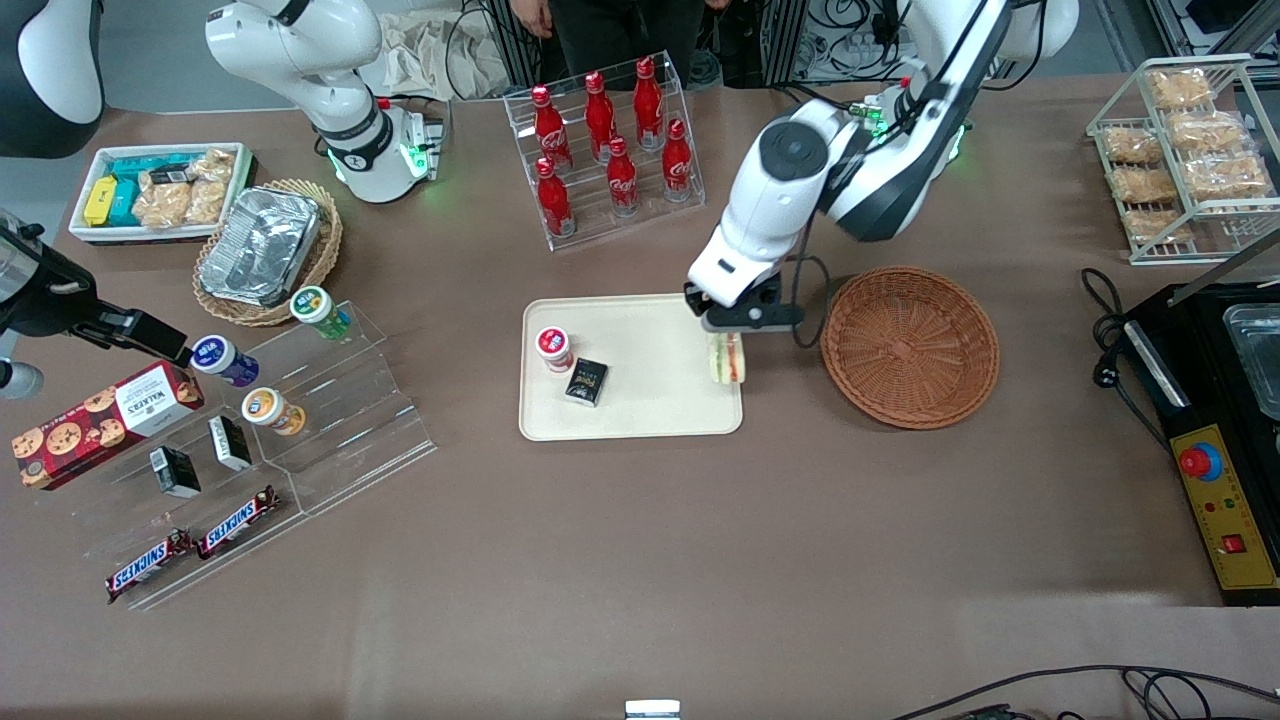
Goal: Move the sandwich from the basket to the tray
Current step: 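Lower the sandwich onto the tray beside the black box and release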
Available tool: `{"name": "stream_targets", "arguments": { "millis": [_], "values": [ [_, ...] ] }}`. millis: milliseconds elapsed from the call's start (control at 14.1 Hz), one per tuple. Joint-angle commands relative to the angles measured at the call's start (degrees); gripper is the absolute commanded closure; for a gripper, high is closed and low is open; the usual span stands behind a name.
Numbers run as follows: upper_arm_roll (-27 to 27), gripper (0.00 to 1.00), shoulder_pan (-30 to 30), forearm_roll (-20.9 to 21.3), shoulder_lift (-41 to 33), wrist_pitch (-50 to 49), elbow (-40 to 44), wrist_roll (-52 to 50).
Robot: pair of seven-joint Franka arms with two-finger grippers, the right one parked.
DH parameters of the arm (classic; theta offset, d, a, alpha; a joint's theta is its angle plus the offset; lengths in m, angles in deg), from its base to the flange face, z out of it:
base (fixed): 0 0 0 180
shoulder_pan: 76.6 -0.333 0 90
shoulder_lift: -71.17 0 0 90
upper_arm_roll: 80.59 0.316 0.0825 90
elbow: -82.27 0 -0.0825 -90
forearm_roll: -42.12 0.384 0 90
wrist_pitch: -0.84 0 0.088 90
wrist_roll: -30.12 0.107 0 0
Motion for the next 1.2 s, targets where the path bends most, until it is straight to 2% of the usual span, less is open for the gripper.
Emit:
{"name": "stream_targets", "arguments": {
  "millis": [0,212,637,708,779,850,920,1133],
  "values": [
    [0.9,1.0,1.9,1.7,4.9,3.4,0.6,-1.5],
    [1.4,1.0,2.8,1.7,8.1,7.1,-0.3,-1.8],
    [1.9,1.0,3.8,6.3,12.8,11.4,-0.3,-2.2],
    [1.9,0.83,3.8,6.5,13.0,11.5,-0.3,-2.2],
    [1.9,0.44,3.9,6.9,13.4,11.5,-0.2,-2.2],
    [1.9,0.17,3.9,8.4,13.5,11.5,-0.2,-2.2],
    [1.9,0.01,3.8,9.4,13.5,11.5,-0.2,-3.5],
    [2.0,0.01,3.7,10.6,10.9,8.8,-0.3,-6.1]
  ]
}}
